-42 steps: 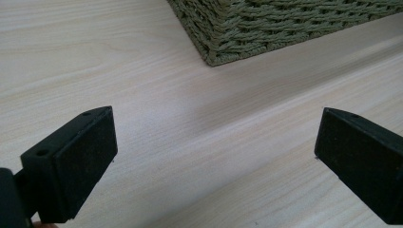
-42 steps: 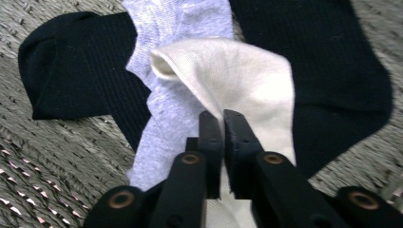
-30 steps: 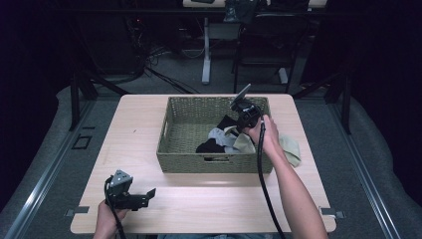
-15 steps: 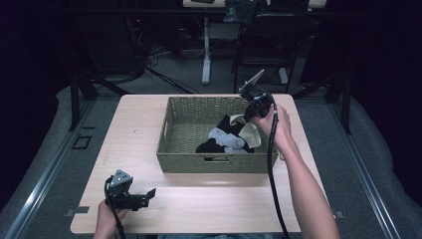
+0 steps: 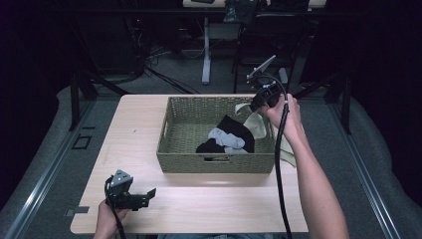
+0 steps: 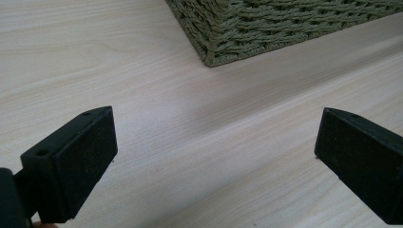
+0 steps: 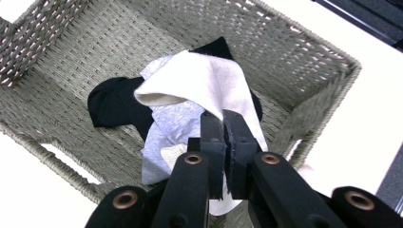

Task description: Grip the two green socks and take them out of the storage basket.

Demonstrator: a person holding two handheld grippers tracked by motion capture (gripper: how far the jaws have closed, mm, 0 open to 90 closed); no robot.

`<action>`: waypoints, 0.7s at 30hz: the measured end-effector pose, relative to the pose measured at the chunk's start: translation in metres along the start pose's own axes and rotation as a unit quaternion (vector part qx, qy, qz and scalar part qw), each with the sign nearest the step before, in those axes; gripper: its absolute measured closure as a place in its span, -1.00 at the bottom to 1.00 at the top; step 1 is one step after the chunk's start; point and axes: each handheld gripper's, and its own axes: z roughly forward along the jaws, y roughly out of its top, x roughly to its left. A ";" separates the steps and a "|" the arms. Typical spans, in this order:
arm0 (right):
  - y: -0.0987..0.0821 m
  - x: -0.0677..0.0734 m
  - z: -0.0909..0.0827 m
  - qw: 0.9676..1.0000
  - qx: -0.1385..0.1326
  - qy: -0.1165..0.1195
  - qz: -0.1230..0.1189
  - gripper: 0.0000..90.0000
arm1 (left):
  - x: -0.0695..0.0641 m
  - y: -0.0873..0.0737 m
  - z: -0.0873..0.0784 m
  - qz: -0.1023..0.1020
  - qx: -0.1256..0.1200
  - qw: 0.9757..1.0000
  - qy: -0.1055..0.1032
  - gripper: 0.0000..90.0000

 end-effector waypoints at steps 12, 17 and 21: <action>-0.005 -0.013 -0.034 1.000 -0.020 -0.022 0.009 0.96 | 0.000 0.000 0.000 0.000 0.000 1.000 -0.001 -0.99; -0.013 -0.023 -0.045 0.999 -0.022 -0.031 0.019 0.96 | 0.000 0.000 0.000 0.001 0.001 1.000 -0.002 -0.99; -0.022 -0.035 -0.052 0.998 -0.025 -0.039 0.031 0.96 | -0.001 0.000 0.001 0.001 0.001 1.000 -0.001 -0.99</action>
